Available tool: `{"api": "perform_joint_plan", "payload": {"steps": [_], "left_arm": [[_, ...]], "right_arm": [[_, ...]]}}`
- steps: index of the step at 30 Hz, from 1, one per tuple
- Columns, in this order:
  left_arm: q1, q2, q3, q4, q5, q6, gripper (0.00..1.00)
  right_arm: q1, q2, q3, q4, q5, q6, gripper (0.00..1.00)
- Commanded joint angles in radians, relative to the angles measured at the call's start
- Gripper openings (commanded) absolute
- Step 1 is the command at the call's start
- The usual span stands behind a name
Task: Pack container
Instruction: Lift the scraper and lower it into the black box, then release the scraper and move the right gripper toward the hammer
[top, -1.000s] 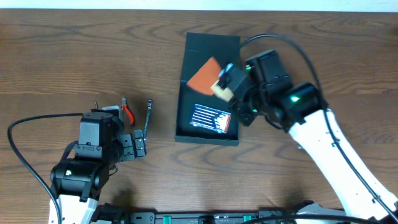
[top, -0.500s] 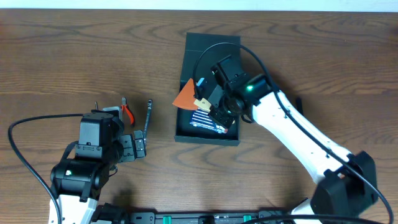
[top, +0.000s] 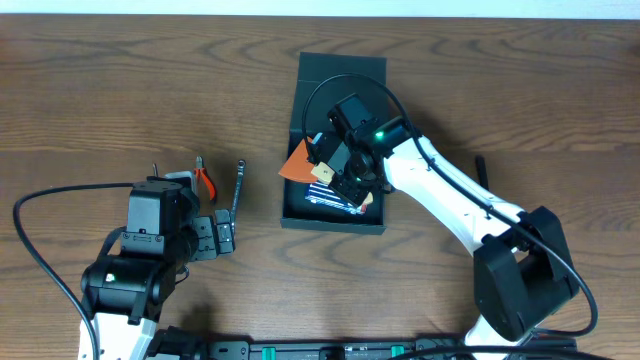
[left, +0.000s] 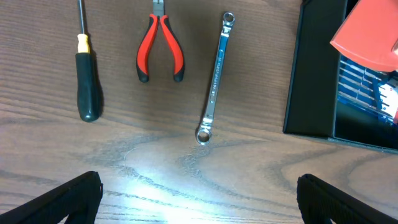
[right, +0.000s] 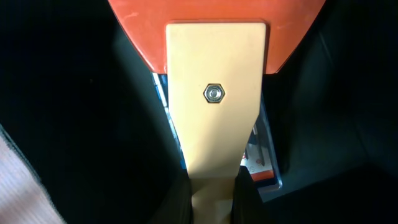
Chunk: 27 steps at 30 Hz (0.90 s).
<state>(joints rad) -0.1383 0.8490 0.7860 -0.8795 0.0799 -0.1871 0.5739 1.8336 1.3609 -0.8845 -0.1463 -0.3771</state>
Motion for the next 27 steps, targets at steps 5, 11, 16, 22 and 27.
{"api": "perform_joint_plan", "payload": {"steps": [5, 11, 16, 22, 27], "left_arm": [[0.004, -0.002, 0.019, -0.003, 0.007, -0.010, 0.99], [0.004, -0.002, 0.019, -0.003, 0.007, -0.010, 0.99], [0.004, -0.002, 0.019, -0.003, 0.006, -0.010, 0.99], [0.004, -0.002, 0.019, -0.003, 0.007, -0.010, 0.99], [0.004, -0.002, 0.019, -0.004, 0.007, -0.010, 0.99]], "right_arm": [[-0.039, 0.000, 0.017, 0.006, 0.015, -0.012, 0.01], [-0.079, 0.000, 0.017, 0.001, 0.014, 0.014, 0.01], [-0.090, 0.000, 0.017, -0.016, 0.015, 0.014, 0.01], [-0.089, 0.000, 0.017, -0.018, 0.014, 0.015, 0.01], [-0.089, 0.000, 0.017, -0.027, 0.014, 0.023, 0.40]]}}
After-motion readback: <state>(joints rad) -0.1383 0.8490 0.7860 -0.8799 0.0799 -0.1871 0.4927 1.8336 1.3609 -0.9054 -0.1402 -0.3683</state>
